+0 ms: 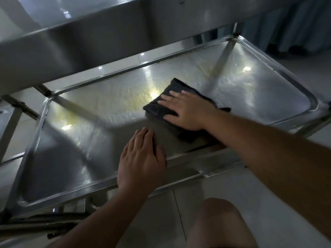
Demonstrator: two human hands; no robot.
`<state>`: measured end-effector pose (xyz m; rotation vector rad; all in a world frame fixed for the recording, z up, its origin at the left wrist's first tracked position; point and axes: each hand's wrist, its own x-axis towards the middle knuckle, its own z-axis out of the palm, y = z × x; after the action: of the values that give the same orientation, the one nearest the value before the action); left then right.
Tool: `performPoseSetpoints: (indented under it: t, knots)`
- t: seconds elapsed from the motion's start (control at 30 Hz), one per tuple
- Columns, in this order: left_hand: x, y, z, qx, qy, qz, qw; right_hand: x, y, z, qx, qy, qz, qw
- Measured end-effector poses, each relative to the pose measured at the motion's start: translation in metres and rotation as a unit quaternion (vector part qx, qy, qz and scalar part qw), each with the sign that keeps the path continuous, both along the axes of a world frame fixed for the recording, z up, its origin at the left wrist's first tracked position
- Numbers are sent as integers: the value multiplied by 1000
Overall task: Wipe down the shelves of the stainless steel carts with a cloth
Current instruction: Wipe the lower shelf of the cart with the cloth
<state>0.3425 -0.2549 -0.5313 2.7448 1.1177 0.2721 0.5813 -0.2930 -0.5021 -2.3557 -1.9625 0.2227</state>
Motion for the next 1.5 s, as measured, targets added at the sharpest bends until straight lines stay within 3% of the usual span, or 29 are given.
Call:
performPoseSetpoints:
  t: [0.1, 0.23, 0.43, 0.7, 1.07, 1.23, 1.5]
  knots:
    - [-1, 0, 0, 7, 6, -5, 1000, 81, -36, 5, 1, -35, -39, 999]
    - [-1, -1, 0, 18, 5, -1, 1000, 171, -102, 3, 2, -53, -253, 966]
    - [-2, 0, -1, 16, 14, 2, 1000, 172, -139, -4, -4, -29, -384, 923]
    - [-1, 1, 0, 14, 12, -3, 1000, 119, -202, 2, -37, 17, -400, 916]
    - [0, -1, 0, -2, 1, -3, 1000, 41, -202, 4, 110, -21, -488, 866]
    - [3, 0, 4, -27, -3, -8, 1000, -2, -193, -4, 138, 5, -457, 879]
    - [2, 13, 14, -127, -1, -36, 991, -93, -153, -5, 87, 65, -330, 938]
